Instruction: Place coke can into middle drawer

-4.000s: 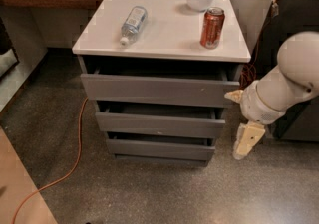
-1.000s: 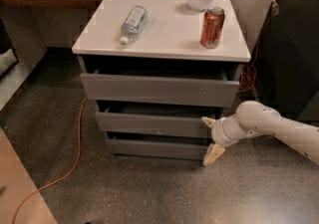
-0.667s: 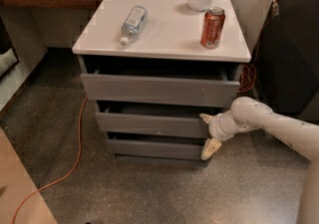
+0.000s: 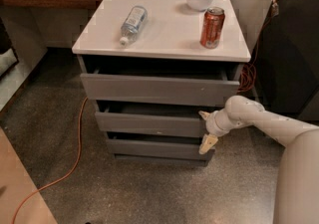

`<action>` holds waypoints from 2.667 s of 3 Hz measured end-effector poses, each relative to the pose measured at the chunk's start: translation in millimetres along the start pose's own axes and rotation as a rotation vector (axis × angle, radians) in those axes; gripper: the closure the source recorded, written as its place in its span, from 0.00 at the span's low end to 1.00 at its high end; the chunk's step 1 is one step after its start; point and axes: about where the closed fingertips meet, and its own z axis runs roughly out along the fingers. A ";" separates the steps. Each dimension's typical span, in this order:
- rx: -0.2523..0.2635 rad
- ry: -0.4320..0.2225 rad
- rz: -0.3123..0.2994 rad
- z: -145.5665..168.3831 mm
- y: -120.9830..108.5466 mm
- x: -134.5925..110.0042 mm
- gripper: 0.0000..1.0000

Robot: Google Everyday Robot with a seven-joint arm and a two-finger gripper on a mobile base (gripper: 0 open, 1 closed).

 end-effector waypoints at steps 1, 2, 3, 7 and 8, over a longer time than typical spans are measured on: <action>0.019 -0.003 0.003 13.4 -10.4 3.7 0.00; 0.028 -0.002 0.013 25.4 -19.3 6.8 0.00; 0.029 0.008 0.025 33.4 -21.4 8.8 0.16; 0.030 0.000 0.047 26.4 -3.3 5.0 1.00; 0.030 0.000 0.047 25.3 -3.7 4.5 1.00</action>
Offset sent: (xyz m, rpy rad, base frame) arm 0.0426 -0.0018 -0.0261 0.0031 -0.0309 -0.0467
